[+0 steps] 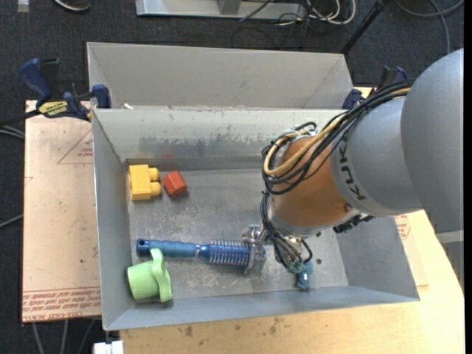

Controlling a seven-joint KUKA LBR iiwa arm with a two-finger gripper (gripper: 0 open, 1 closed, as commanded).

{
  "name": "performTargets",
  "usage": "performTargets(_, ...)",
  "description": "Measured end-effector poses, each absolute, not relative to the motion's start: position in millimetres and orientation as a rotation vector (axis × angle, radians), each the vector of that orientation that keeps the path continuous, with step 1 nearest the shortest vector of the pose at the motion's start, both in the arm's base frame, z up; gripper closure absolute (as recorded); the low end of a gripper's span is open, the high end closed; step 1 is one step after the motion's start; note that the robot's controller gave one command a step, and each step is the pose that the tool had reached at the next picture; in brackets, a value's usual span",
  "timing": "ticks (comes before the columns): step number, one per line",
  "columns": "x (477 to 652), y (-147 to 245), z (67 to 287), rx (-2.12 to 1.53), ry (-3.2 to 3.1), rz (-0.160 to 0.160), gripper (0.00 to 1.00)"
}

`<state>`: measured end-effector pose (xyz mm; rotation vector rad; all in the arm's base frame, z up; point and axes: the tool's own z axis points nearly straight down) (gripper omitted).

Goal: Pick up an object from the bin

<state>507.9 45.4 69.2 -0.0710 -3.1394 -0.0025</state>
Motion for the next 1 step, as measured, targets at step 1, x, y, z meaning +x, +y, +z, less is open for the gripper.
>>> performTargets(1,533.1,43.1,234.9,-0.032,-3.150,-0.002,1.00)
